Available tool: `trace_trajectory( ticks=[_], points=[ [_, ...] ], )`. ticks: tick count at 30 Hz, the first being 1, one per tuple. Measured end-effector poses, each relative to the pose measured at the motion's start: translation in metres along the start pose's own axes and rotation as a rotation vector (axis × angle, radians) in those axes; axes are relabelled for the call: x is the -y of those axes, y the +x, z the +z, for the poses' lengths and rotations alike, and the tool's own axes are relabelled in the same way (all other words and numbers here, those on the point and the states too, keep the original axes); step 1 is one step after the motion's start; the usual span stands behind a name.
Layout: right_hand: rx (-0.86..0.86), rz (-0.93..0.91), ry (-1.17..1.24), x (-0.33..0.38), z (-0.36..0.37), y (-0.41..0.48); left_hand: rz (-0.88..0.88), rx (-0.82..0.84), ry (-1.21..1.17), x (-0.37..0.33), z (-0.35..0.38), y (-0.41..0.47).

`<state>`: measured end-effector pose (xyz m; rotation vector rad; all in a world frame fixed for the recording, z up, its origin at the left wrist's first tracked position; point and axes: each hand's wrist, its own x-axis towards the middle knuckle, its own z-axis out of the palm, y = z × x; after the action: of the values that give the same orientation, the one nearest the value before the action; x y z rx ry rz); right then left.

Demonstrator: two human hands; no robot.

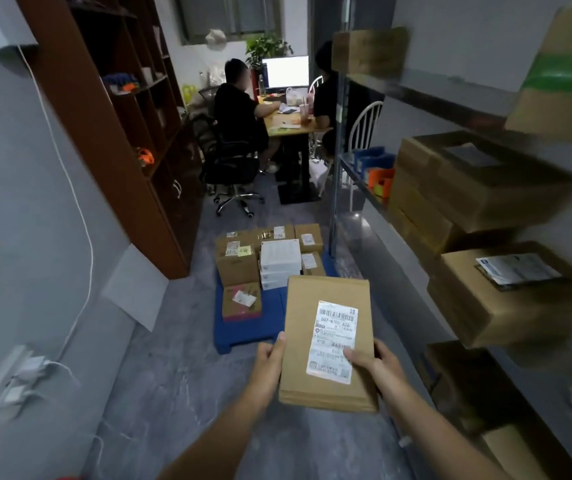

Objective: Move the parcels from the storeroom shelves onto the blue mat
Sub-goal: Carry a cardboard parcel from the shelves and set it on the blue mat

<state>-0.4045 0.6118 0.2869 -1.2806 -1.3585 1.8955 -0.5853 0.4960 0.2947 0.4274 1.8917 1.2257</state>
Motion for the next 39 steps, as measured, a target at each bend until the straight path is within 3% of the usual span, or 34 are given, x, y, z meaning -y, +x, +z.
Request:
trace_trajectory(
  ticks=[9, 18, 24, 30, 39],
  points=[
    [0.118, 0.058, -0.055, 0.038, 0.057, 0.161, -0.051, -0.113, -0.162, -0.033, -0.021, 0.157],
    [-0.126, 0.065, 0.011, 0.087, 0.100, 0.338, -0.089, 0.009, -0.101, -0.108, -0.029, 0.353],
    [-0.214, 0.069, -0.060, 0.120, 0.078, 0.453, -0.014, 0.049, 0.051, -0.158, 0.022, 0.473],
    [-0.211, 0.104, -0.211, 0.125, 0.050, 0.605, -0.155, 0.052, 0.056, -0.176, 0.093, 0.605],
    [-0.231, 0.232, -0.540, 0.068, 0.026, 0.836, -0.238, 0.228, 0.090, -0.128, 0.151, 0.806]
  ],
)
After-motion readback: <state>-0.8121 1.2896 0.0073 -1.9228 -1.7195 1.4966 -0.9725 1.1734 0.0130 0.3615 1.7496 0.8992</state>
